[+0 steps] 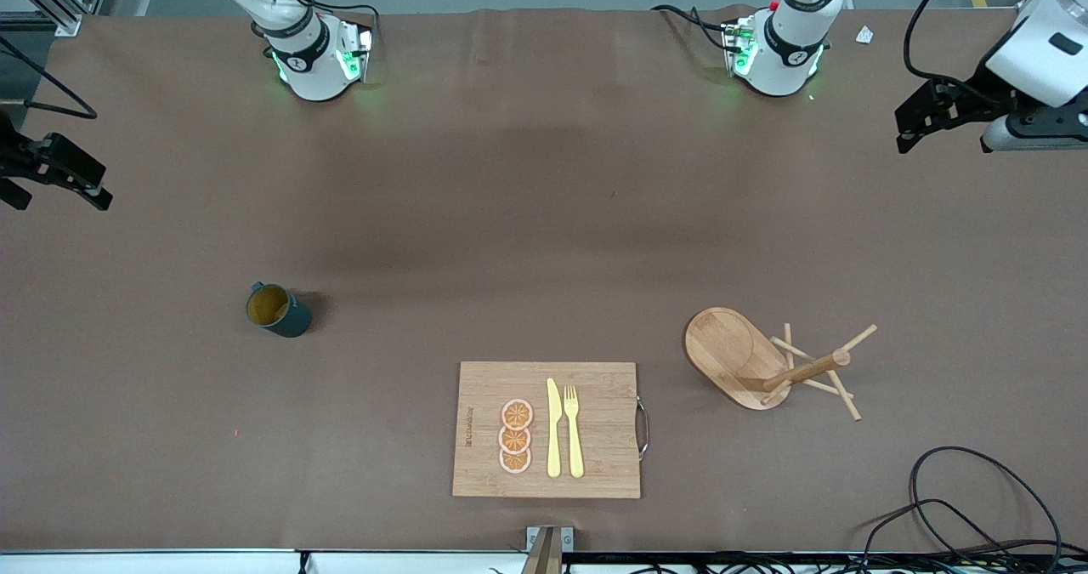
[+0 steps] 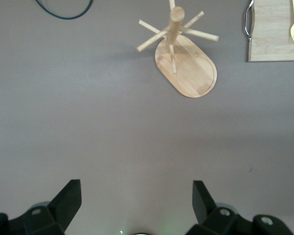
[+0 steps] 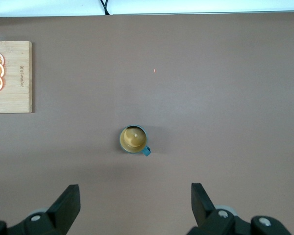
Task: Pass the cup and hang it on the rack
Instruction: 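Reach the open right gripper down over the teal mug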
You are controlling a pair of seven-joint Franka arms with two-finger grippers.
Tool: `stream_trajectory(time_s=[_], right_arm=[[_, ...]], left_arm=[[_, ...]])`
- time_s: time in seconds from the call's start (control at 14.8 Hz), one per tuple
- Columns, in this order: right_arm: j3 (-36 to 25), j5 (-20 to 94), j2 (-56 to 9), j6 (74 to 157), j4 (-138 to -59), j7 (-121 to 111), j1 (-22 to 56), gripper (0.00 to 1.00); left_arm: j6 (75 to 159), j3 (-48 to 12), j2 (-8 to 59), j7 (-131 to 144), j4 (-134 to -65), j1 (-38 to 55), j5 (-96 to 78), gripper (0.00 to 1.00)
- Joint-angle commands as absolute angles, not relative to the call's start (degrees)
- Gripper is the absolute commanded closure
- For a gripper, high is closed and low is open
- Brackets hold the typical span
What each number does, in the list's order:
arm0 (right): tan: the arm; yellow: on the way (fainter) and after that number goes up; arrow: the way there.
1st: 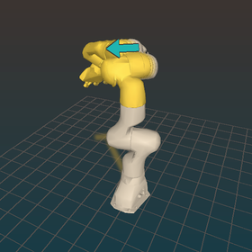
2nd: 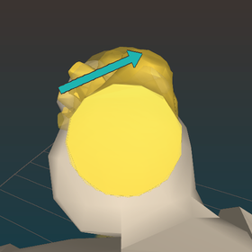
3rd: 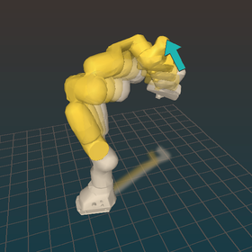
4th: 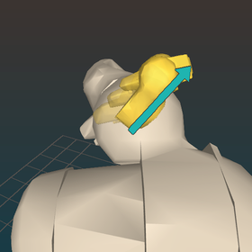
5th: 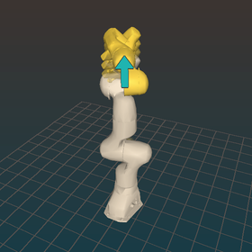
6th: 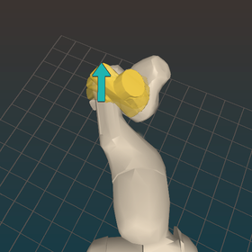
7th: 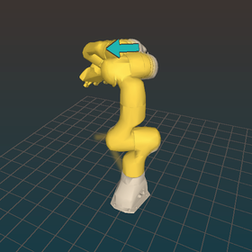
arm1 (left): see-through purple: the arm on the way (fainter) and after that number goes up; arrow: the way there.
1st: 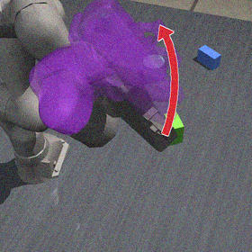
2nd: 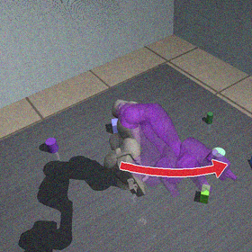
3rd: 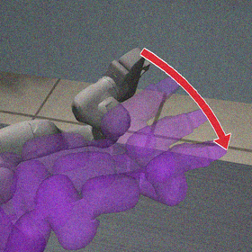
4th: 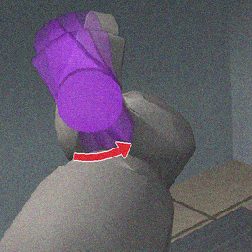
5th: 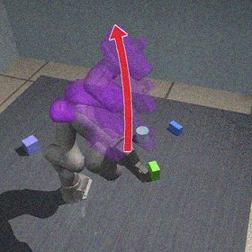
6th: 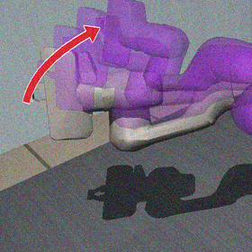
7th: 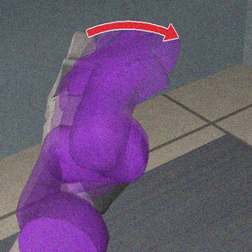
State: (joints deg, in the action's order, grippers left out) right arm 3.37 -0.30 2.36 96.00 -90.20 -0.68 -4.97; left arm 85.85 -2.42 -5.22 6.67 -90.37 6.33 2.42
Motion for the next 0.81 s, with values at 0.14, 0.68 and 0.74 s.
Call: stream_trajectory(time_s=[0.14, 0.68, 0.74], right_arm=[[3.5, -0.9, 2.4, 95.5, -88.9, -0.7, -5.1, 0.00], [3.5, -0.9, -4.9, 95.6, -88.9, -0.7, -3.2, 0.00], [3.5, -1.0, -5.5, 95.6, -88.9, -1.1, -3.1, 0.00]], left_arm=[[84.6, -2.2, -4.7, 6.0, -88.7, 5.9, 1.5, 0.00], [84.3, -2.0, -4.2, 6.2, -87.9, 5.2, 1.8, 0.00], [84.4, -1.9, -4.1, 6.3, -87.9, 5.2, 2.2, 0.00]])
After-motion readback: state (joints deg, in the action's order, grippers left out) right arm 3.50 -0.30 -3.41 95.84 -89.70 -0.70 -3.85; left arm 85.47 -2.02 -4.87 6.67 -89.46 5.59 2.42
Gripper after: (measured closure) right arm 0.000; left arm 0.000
